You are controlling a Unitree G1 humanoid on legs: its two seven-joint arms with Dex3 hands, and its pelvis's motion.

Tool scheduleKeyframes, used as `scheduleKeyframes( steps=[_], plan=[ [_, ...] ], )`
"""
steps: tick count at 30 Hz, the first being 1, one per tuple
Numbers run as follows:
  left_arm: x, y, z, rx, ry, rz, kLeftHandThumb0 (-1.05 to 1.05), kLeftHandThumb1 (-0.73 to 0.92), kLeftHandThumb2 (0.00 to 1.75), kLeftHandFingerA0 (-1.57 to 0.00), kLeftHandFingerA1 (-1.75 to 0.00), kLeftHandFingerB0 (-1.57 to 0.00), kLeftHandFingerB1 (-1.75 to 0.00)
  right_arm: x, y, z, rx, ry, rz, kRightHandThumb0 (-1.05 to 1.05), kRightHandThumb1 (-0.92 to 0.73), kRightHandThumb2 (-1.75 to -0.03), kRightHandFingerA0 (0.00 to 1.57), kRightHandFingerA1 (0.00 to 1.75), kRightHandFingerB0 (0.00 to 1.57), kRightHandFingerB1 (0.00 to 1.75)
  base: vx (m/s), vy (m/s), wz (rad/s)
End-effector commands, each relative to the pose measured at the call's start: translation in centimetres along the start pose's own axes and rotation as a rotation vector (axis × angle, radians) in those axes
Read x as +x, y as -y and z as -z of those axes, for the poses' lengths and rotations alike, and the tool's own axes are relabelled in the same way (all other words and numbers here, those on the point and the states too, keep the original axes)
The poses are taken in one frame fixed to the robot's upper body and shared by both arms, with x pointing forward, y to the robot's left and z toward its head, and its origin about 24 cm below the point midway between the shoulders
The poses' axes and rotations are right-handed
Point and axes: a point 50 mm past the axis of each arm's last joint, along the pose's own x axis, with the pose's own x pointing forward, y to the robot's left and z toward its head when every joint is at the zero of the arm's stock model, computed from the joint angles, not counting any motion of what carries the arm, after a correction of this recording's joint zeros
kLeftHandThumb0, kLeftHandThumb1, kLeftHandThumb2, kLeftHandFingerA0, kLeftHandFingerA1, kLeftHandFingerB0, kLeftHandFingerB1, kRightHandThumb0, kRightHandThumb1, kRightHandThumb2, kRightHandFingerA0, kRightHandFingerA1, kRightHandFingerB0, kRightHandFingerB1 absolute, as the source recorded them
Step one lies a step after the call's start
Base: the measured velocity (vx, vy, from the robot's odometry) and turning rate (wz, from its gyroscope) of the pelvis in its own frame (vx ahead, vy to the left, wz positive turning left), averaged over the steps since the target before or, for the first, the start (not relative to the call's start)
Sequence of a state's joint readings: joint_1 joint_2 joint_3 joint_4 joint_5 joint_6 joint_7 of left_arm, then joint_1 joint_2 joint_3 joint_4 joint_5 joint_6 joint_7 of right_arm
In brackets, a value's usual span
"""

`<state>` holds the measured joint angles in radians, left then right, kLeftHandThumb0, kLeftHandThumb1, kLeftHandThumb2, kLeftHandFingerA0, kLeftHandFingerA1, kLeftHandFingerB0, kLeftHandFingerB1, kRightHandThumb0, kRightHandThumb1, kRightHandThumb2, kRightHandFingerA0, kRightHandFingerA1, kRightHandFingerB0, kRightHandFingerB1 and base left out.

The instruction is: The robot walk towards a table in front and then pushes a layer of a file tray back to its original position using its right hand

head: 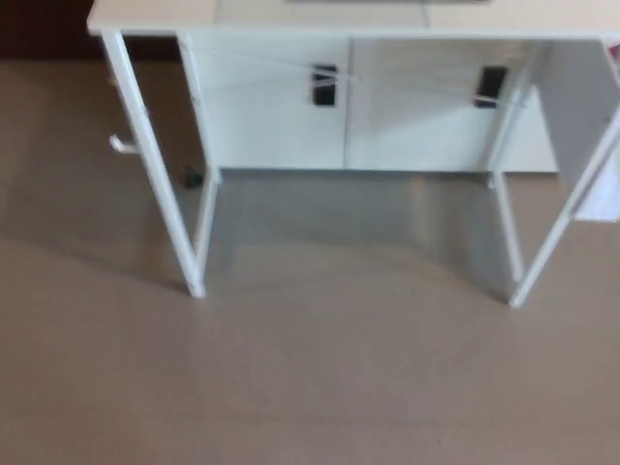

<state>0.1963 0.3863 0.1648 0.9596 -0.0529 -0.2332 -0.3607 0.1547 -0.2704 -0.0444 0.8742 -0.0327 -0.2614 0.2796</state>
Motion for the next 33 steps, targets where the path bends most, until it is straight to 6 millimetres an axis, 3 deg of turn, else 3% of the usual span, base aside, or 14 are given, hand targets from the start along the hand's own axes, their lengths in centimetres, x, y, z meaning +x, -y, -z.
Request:
scheduleKeyframes(
  steps=[1,2,3,4,5,6,15,16,17,18,19,23,26,33],
  plan=[
    [0.1,-0.4,-0.5,0.021,0.012,-0.018,-0.38,0.39,0.64,-0.73,-0.53,-0.47,-0.46,0.1,0.3,-0.3,-0.003,0.006,0.018,-0.33,-0.55,-0.56,0.68,0.47,0.55,0.43,0.35,-0.156,0.19],
    [0.1,-0.4,-0.5,0.028,0.013,-0.021,-0.39,0.39,0.64,-0.74,-0.53,-0.48,-0.46,0.1,0.3,-0.3,-0.005,0.006,0.019,-0.33,-0.55,-0.56,0.69,0.47,0.56,0.43,0.31,-0.119,0.07],
    [0.2,-0.4,-0.6,0.035,0.013,-0.023,-0.39,0.40,0.65,-0.73,-0.53,-0.47,-0.46,0.2,0.4,-0.3,-0.004,0.008,0.018,-0.40,-0.45,-0.73,0.63,0.57,0.51,0.53,0.22,-0.061,0.01],
    [0.3,-0.5,-0.8,0.039,0.011,-0.025,-0.39,0.40,0.65,-0.73,-0.53,-0.47,-0.46,0.3,0.4,-0.4,-0.002,0.010,0.016,-0.40,-0.45,-0.73,0.63,0.57,0.51,0.53,0.23,-0.048,-0.04],
    [0.2,-0.5,-0.7,0.033,0.015,-0.021,-0.38,0.39,0.64,-0.76,-0.54,-0.47,-0.46,0.2,0.4,-0.3,0.005,0.008,0.015,-0.33,-0.55,-0.56,0.67,0.47,0.54,0.42,0.26,-0.017,-0.09],
    [0.2,-0.5,-0.6,0.025,0.015,-0.022,-0.28,0.45,0.53,-0.81,-0.46,-0.52,-0.40,0.1,0.4,-0.2,0.000,0.010,0.011,-0.33,-0.55,-0.56,0.66,0.47,0.54,0.43,0.29,0.015,-0.14],
    [0.6,-0.8,-1.4,0.033,0.020,-0.031,-0.29,0.45,0.53,-0.74,-0.45,-0.51,-0.39,0.7,0.4,-1.3,-0.010,0.035,0.010,-0.34,-0.55,-0.56,0.67,0.47,0.56,0.43,0.38,0.170,-0.14],
    [0.6,-0.9,-1.4,0.044,0.024,-0.031,-0.31,0.45,0.53,-0.77,-0.45,-0.51,-0.39,0.6,0.4,-1.2,-0.007,0.032,0.012,-0.39,-0.46,-0.72,0.62,0.56,0.51,0.52,0.42,0.220,-0.16],
    [0.6,-0.9,-1.5,0.049,0.026,-0.031,-0.31,0.45,0.53,-0.77,-0.45,-0.51,-0.39,0.6,0.4,-1.2,-0.005,0.031,0.013,-0.39,-0.46,-0.72,0.62,0.56,0.51,0.52,0.41,0.204,0.04],
    [0.7,-0.9,-1.7,0.051,0.032,-0.034,-0.31,0.44,0.53,-0.76,-0.45,-0.52,-0.39,0.7,0.5,-1.4,-0.010,0.036,0.017,-0.32,-0.55,-0.56,0.68,0.46,0.55,0.42,0.27,0.108,0.00],
    [0.7,-0.9,-1.7,0.051,0.033,-0.032,-0.40,0.40,0.65,-0.74,-0.54,-0.48,-0.46,0.7,0.5,-1.4,-0.019,0.032,0.019,-0.33,-0.55,-0.56,0.67,0.46,0.55,0.42,0.14,0.050,0.11],
    [0.9,-0.9,-2.2,0.060,0.039,-0.031,-0.41,0.40,0.65,-0.73,-0.53,-0.48,-0.46,0.8,0.6,-1.7,-0.014,0.037,0.022,-0.32,-0.55,-0.56,0.68,0.46,0.56,0.42,0.15,-0.025,0.07],
    [0.5,-0.9,-1.8,0.040,0.023,0.000,-0.23,0.51,0.55,-0.68,-0.44,-0.50,-0.39,0.5,0.3,-1.1,-0.001,0.031,0.016,-0.34,-0.55,-0.56,0.67,0.46,0.56,0.43,0.11,-0.120,0.07],
    [0.5,-1.1,-2.0,0.057,0.030,-0.013,-0.26,0.51,0.55,-0.70,-0.44,-0.52,-0.39,0.6,0.1,-1.3,0.001,0.038,0.008,-0.33,-0.56,-0.56,0.66,0.46,0.56,0.43,0.15,-0.263,0.12]
  ],
)
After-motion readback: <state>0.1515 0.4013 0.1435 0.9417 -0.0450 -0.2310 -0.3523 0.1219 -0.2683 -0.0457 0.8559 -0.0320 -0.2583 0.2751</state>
